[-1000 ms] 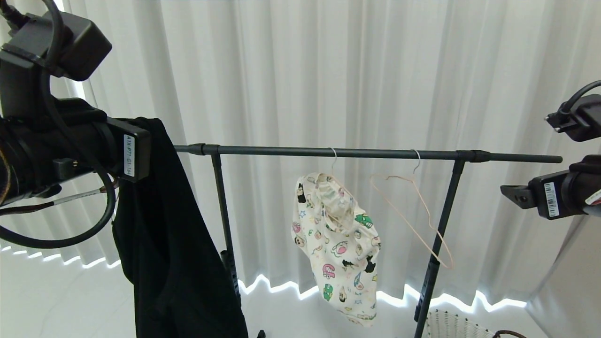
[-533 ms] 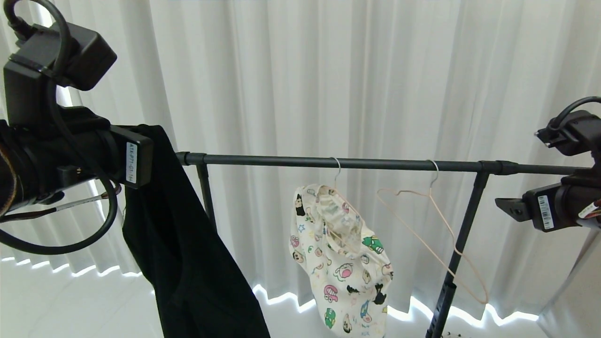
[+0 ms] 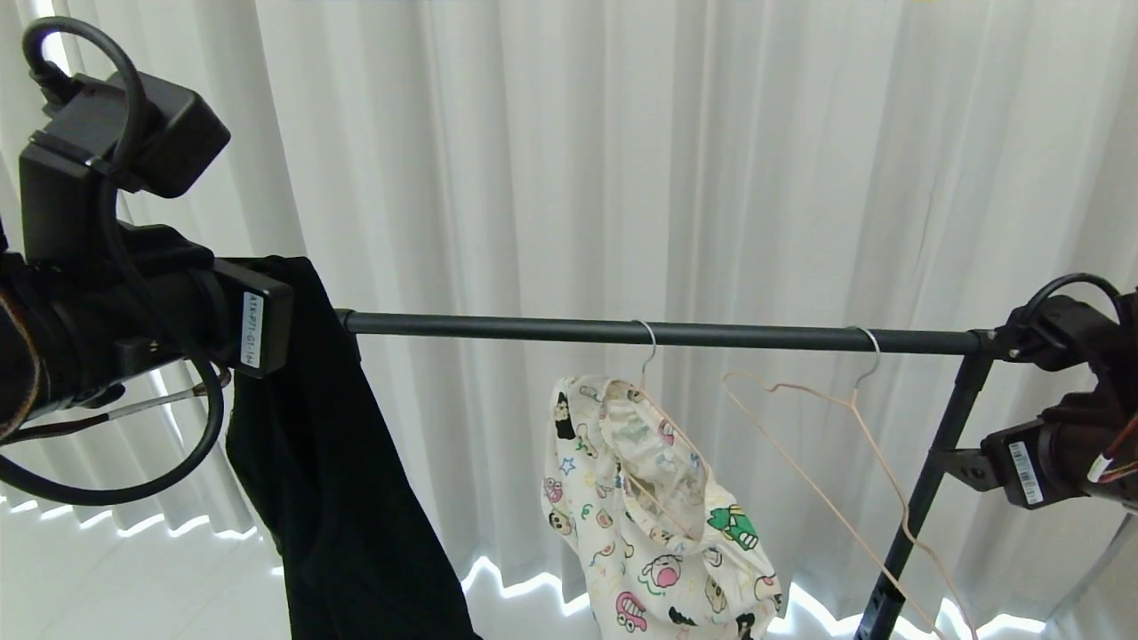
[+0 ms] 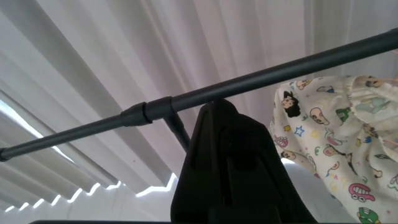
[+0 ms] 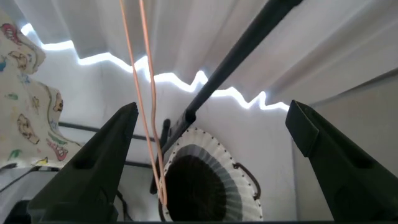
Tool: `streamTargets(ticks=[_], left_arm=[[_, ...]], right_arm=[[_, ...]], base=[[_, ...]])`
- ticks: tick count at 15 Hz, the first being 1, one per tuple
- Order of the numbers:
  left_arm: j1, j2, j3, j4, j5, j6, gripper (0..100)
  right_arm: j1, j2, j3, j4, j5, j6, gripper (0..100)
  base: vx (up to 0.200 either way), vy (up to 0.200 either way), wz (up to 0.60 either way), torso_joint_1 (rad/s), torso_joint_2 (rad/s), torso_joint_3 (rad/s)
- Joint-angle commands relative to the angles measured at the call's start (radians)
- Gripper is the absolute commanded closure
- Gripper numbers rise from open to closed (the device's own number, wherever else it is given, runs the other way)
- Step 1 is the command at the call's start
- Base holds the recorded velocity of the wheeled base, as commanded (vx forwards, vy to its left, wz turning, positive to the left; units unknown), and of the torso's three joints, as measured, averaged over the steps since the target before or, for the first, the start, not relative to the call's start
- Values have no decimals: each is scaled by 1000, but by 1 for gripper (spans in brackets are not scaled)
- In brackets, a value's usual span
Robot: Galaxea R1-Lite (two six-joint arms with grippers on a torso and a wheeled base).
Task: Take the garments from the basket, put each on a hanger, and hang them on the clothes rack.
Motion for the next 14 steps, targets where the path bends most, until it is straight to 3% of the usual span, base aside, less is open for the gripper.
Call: streamTargets(ticks=[1,4,6,11,14], left_arm=[[0,-5,1,-2,0,0,100],[-2,-23,3,-3,0,-2,100],[-3,-45,9,-3,0,-2,100],[-3,-106,51,-3,0,-2,100],[-17,-112,51,-3,0,0,100]], right_arm=[[-40,23,62,-28,30,0,0],[-71,94,200,-240,68,0,0],[-98,123,250,-344,195,-9,0],[-210,233,250,-410,333,-46,0],[-229,293,250,-439,413,-47,0]], base=[[0,0,0,0,0,0],[0,0,0,0,0,0],[0,0,0,0,0,0],[0,0,0,0,0,0],[0,0,0,0,0,0]])
